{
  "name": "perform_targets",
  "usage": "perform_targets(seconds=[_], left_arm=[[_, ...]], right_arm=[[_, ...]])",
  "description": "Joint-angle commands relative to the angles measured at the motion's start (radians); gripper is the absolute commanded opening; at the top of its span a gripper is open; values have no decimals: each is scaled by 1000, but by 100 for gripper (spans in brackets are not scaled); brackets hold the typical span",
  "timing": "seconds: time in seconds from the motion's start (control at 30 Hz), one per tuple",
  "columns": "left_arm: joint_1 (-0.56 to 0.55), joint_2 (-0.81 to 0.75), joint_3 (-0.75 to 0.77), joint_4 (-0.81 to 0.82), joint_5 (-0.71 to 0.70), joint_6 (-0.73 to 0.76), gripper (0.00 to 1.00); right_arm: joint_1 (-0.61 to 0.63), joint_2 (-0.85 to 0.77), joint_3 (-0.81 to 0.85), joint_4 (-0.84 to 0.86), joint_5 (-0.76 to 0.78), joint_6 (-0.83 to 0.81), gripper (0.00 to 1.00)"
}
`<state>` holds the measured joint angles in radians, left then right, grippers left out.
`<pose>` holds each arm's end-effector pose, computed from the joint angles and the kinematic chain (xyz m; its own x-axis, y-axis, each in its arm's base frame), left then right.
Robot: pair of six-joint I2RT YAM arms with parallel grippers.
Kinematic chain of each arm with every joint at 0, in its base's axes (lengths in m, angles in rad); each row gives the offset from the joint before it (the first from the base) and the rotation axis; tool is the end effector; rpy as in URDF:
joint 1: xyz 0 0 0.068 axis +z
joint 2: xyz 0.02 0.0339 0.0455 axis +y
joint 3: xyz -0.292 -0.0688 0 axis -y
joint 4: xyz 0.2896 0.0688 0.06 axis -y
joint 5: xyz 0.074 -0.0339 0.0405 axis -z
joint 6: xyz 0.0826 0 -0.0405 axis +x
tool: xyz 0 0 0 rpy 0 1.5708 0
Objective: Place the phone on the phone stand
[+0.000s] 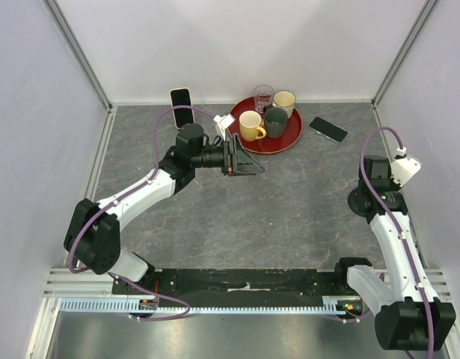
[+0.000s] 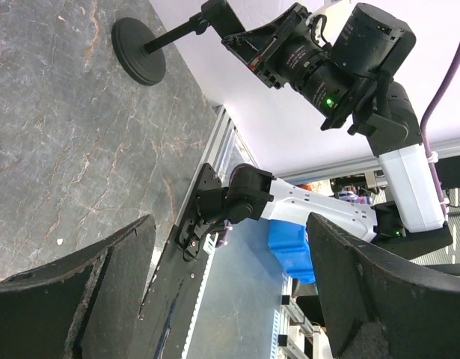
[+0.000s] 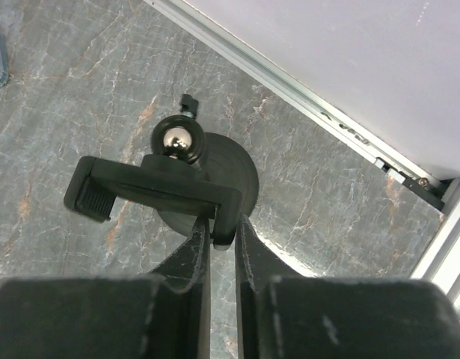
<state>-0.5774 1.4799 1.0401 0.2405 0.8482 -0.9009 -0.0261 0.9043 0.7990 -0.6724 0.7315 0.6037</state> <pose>0.3073 -0.2742 0.3098 -0.8689 -0.0527 -0.4922 0.4766 0.1796 -0.8606 0.2288 -0.0612 0.2772 -0.2963 0.4303 -0.8527 0.8059 0.5918 0.0187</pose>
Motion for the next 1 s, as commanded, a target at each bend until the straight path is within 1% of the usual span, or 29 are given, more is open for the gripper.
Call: perform_targets(seconds=[0.0,0.03,0.17,0.2,0.27,0.3,0.37,0.4,0.43,0.57,0.67,0.7,0.73,0.8,0.83,0.87,0.9,0.93,0.97], left_arm=[[5,6,-3,36,26,-29,87],[5,10,-3,36,26,-27,87],[5,11,-3,36,28,-26,87],[7,11,-2,36,26,-26,87],[8,11,-2,36,28,-26,87],[10,13,-2,36,28,-26,87],[14,11,-2,36,26,-21,87],[17,11,-2,36,26,-21,87],[22,13,-2,34,28,-24,87],[40,13,-2,34,25,-21,87],[65,10,-2,33,20,-20,87],[71,8,-3,29,14,-16,87],[83,8,-3,25,11,-7,87],[97,6,-2,11,-1,-1,87],[111,10,-2,11,-4,0,87],[117,13,-2,11,-6,0,87],[125,13,-2,10,-6,3,87],[139,16,-2,3,-9,7,86],[146,17,-2,0,-15,10,86]], right_arm=[[-8,-27,16,40,29,-33,8],[-8,-33,16,40,20,-36,1],[-8,-45,19,40,-73,-65,0],[-8,-48,22,39,-127,-73,0],[-8,-62,23,36,-187,-84,0],[-8,-65,23,34,-249,-91,0],[-8,-77,25,30,-328,-122,0],[-6,-81,22,33,-410,-131,0],[0,-87,20,37,-450,-145,0],[26,-122,-1,83,-657,-162,0],[124,-153,-32,152,-768,-153,0],[153,-154,-46,186,-779,-154,0],[225,-148,-49,197,-779,-154,0],[316,-128,-55,218,-715,-145,0],[407,-108,-55,226,-692,-139,0],[455,-98,-55,234,-625,-133,0],[501,-90,-54,252,-595,-115,0],[591,-73,-53,266,-572,-107,0],[635,-62,-50,281,-545,-101,0]])
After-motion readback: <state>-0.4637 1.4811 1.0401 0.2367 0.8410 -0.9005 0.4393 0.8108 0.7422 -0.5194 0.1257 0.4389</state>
